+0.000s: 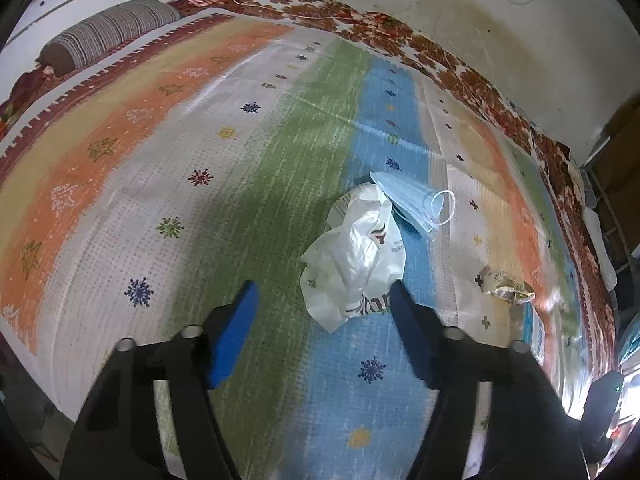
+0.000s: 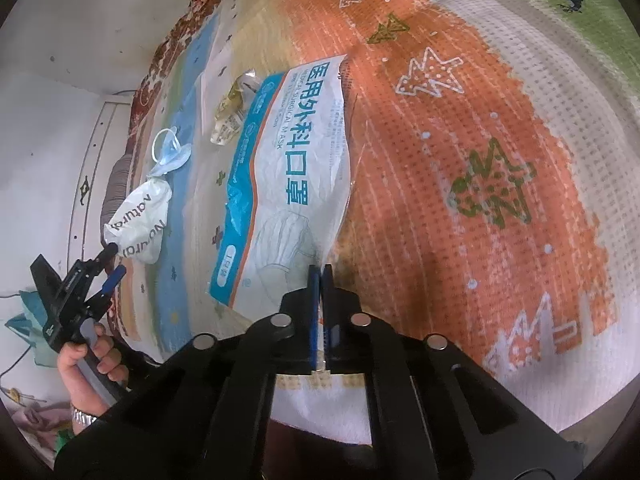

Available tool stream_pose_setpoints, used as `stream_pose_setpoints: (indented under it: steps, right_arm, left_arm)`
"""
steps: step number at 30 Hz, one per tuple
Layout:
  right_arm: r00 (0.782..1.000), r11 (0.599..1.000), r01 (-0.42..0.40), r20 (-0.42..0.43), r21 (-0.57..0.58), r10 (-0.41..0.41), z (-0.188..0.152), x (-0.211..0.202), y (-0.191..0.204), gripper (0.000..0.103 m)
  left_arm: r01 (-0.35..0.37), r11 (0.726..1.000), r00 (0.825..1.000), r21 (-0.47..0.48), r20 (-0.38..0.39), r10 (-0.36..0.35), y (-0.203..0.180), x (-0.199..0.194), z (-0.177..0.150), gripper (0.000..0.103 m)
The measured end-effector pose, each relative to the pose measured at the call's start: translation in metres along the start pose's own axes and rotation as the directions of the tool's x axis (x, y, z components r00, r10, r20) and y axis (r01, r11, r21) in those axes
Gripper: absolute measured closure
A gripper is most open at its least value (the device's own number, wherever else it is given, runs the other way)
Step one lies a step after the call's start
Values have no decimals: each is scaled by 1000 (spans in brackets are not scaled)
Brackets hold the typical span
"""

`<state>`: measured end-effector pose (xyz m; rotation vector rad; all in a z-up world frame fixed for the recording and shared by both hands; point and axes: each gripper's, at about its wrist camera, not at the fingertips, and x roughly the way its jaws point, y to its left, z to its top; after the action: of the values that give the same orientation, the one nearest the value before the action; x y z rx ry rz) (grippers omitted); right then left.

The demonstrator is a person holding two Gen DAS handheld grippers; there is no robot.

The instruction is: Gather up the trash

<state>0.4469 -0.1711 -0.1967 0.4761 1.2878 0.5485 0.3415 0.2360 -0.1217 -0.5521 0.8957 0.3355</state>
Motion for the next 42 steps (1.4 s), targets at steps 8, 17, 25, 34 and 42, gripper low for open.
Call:
stream_pose_setpoints:
  steps: [8,17,25,34,42]
  right_arm:
    - [1000,1000,-3,12,-7,3,-1,-16,-1,103]
    - [998,994,49,55,-97,-44,-12,-51,19,103]
    - [990,970,134,65,-202,-124,-29,-69,48,103]
    - [977,931,212,101,-297,-190,-52,-90,68,103]
    - [966,886,253,153,-388,-209,-77,-115,90,103]
  left_arm:
    - [19,1000,999,-14,-28,-19,-4,4,1,93]
    - [-29,1000,999,11,-17,29,-10,-25,-3,100]
    - [21,999,1000,-25,0,-21,-17,-61,-13,101]
    - [48,995,999,86,-3,-48,-58,-93,-34,101]
    - [64,982,998,179,-19,-62,-86,-126,-63,101]
